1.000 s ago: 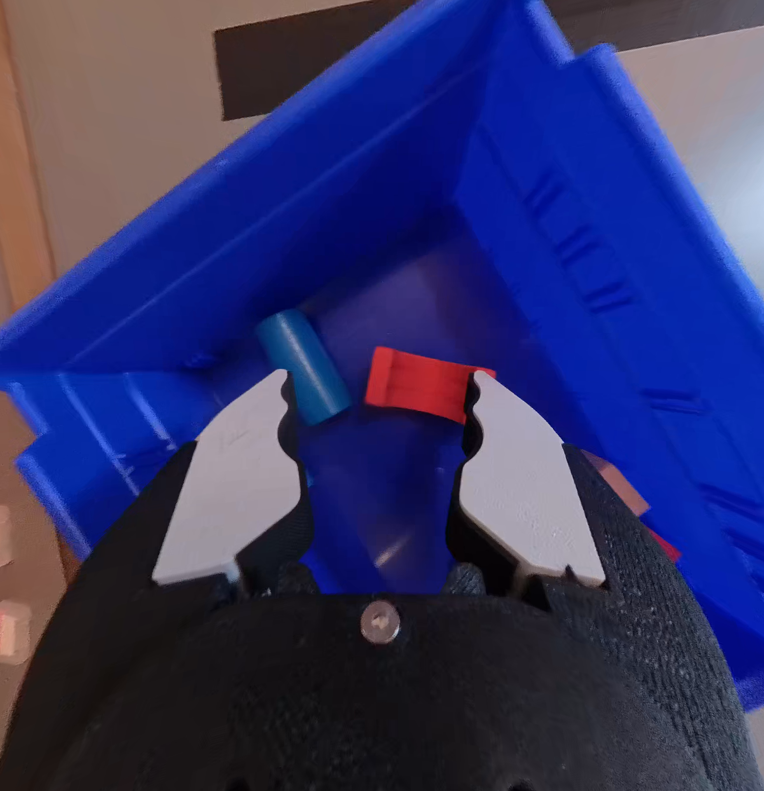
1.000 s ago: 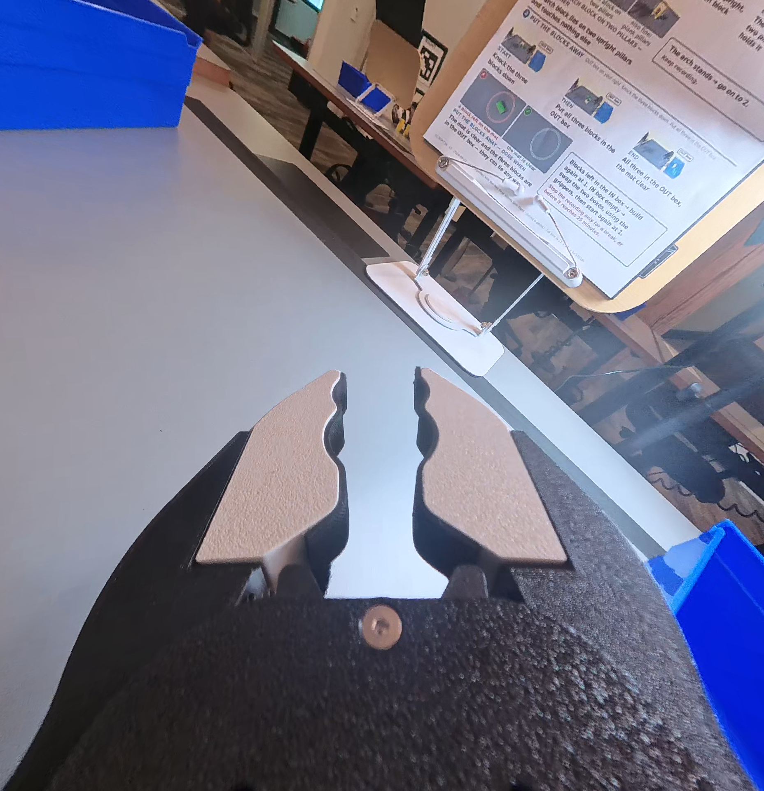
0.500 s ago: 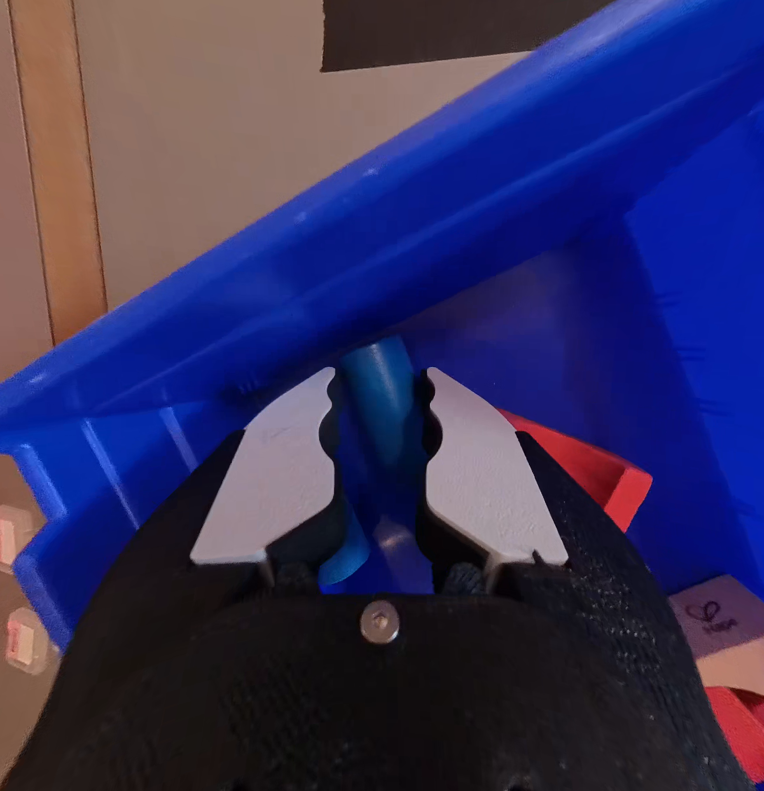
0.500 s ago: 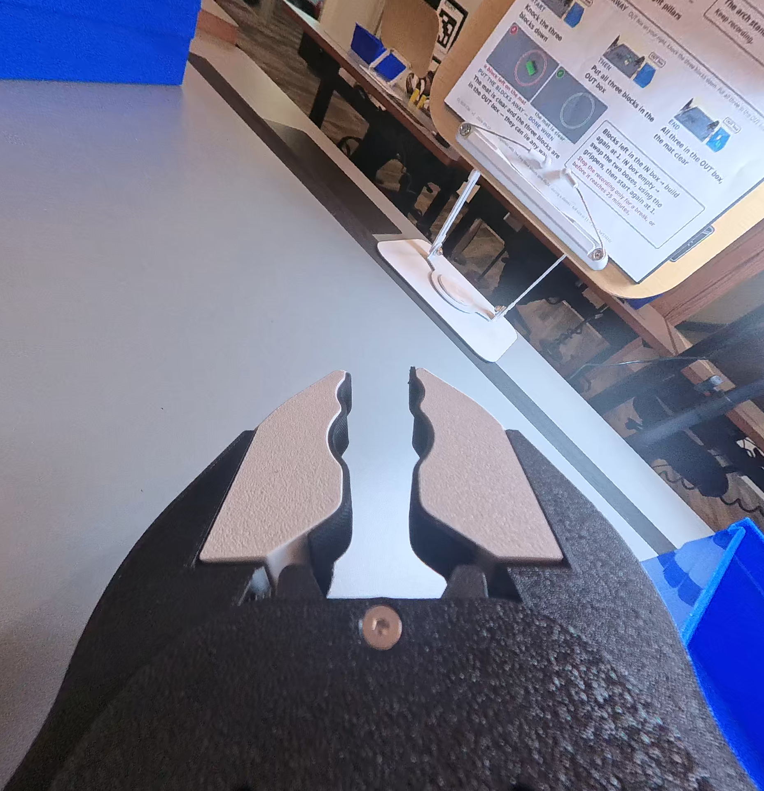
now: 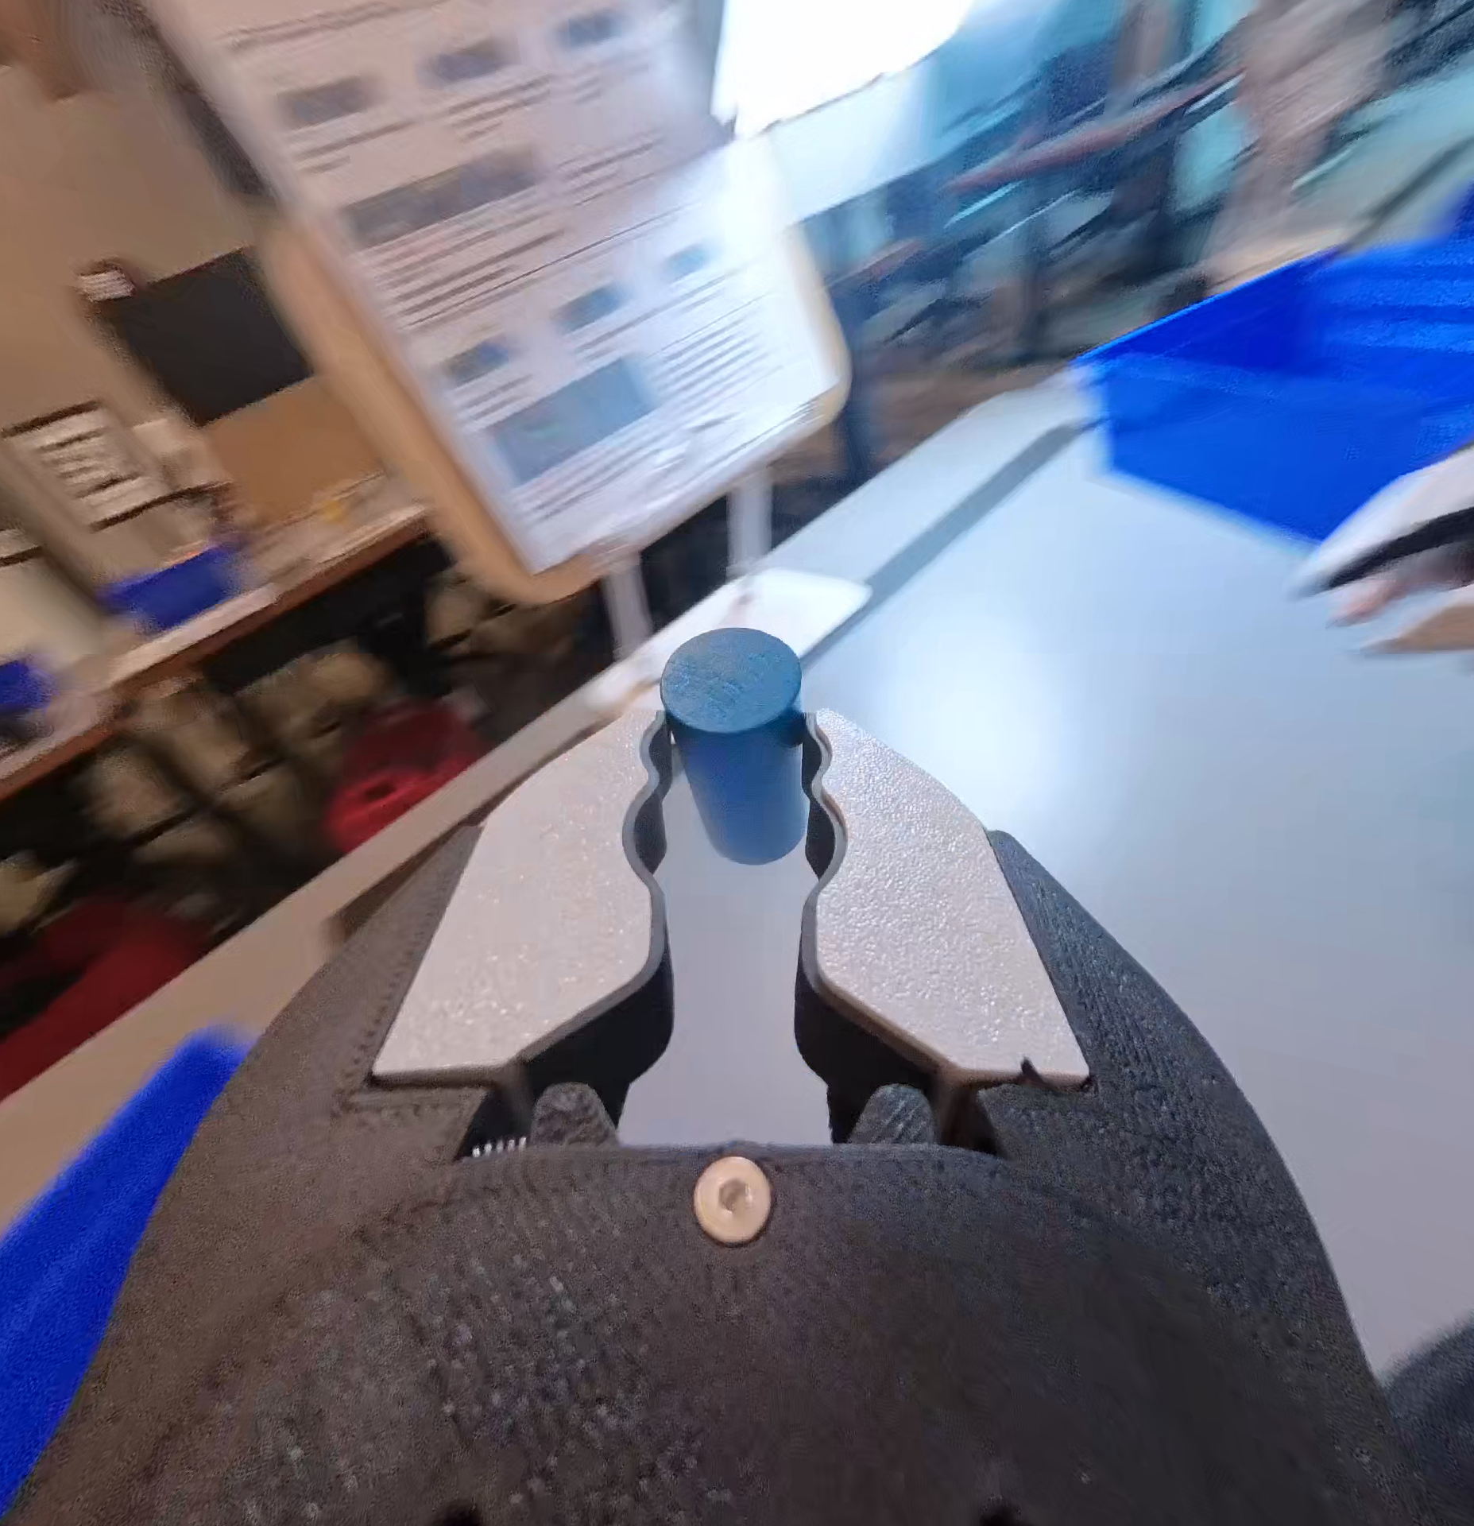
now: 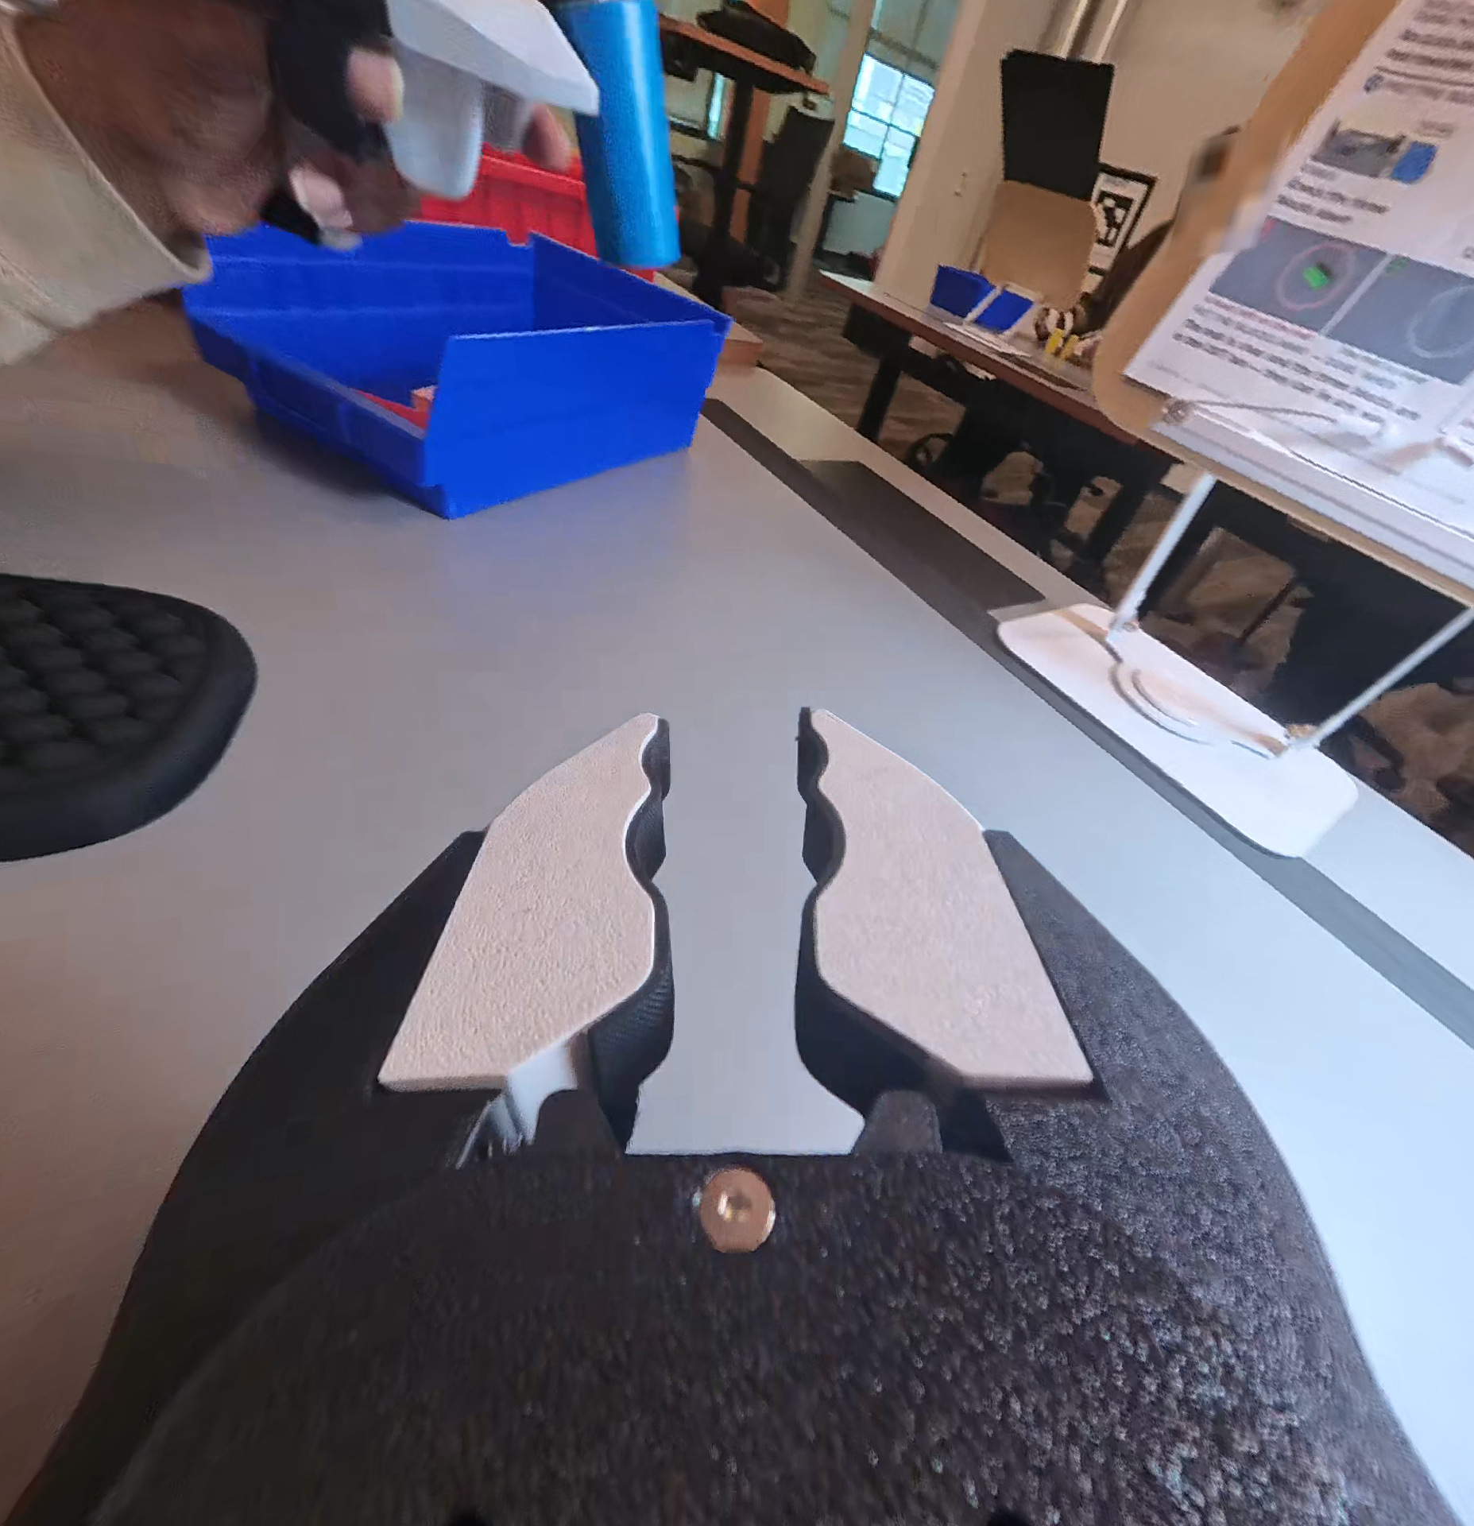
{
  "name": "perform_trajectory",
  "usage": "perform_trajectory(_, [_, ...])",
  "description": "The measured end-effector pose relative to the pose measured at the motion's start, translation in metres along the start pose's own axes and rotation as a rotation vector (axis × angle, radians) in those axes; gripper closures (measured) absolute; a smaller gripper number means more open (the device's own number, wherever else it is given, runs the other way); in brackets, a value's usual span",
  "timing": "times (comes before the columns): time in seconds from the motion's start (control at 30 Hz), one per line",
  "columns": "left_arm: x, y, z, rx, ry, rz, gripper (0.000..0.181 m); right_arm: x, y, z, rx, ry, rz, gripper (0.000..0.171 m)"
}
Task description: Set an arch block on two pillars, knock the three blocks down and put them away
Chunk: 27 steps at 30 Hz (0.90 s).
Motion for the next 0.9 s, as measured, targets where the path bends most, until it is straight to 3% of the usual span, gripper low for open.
perform_trajectory(0.2, [-0.051, -0.161, 0.010, 0.012, -0.006, 0.481, 0.150, 0.000, 0.023, -0.011, 0.067, -0.003, -0.074, 0.139])
perform_trajectory(0.3, [-0.059, -0.206, 0.023, 0.011, 0.015, 0.622, 0.151, 0.003, 0.042, 0.000, 0.057, 0.047, -0.269, 0.138])
perform_trajectory(0.47, [-0.053, -0.219, 0.032, 0.070, -0.008, 0.711, 0.151, 0.005, 0.052, 0.007, 0.020, 0.015, -0.396, 0.144])
perform_trajectory(0.67, [-0.049, -0.215, 0.038, 0.139, -0.035, 0.778, 0.151, 0.013, 0.050, -0.003, -0.169, -0.063, -0.540, 0.132])
perform_trajectory(0.9, [-0.052, -0.218, 0.045, 0.015, -0.004, 0.675, 0.151, 0.009, 0.041, -0.006, -0.382, -0.051, -0.531, 0.133])
Point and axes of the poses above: each gripper's, where its closed fingertips meet, x back along the fingers, z out of its underside, y = z × x across the jaws, the point moved 4 cm from there along x, back along the fingers, and after that the axes turned 4 degrees about x, right-handed, at the moved point
